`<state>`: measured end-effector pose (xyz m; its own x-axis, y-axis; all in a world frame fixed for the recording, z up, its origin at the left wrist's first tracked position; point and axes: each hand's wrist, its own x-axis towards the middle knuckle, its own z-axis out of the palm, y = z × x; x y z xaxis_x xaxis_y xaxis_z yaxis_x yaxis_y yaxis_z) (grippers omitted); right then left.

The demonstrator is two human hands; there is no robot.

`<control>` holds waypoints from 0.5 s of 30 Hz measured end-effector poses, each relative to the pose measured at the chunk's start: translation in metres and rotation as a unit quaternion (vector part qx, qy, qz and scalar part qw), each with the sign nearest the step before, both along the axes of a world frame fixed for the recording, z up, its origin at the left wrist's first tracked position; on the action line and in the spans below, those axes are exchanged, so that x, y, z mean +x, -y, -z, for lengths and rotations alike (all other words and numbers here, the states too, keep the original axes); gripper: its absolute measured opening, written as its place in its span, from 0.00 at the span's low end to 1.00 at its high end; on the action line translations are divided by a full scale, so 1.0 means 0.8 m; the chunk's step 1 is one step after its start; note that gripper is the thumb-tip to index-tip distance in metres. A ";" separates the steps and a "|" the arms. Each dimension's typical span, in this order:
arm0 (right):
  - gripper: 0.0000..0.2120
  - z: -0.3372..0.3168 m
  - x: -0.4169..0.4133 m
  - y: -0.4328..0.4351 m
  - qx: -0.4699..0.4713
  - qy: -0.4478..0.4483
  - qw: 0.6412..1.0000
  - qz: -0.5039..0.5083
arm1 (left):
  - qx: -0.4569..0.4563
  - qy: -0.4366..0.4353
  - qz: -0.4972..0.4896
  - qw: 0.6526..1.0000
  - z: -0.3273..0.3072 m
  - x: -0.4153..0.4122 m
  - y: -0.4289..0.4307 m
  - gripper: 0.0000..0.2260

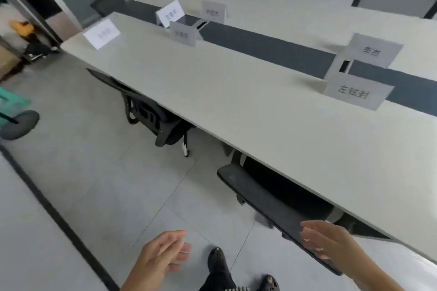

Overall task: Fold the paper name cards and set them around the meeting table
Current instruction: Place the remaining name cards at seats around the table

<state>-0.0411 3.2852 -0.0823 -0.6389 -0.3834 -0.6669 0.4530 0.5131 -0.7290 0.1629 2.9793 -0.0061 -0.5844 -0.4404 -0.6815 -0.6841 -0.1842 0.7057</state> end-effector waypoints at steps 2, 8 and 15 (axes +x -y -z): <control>0.08 -0.020 0.006 0.044 -0.025 0.002 0.999 -0.037 | -0.016 -0.021 -0.056 0.998 -0.009 0.038 0.019 0.17; 0.08 -0.070 0.035 0.202 -0.047 -0.014 0.990 -0.135 | -0.045 -0.063 -0.195 0.978 -0.028 0.141 0.098 0.11; 0.44 -0.105 0.082 0.380 -0.073 -0.032 0.976 -0.205 | -0.100 -0.054 -0.321 0.940 -0.039 0.264 0.238 0.08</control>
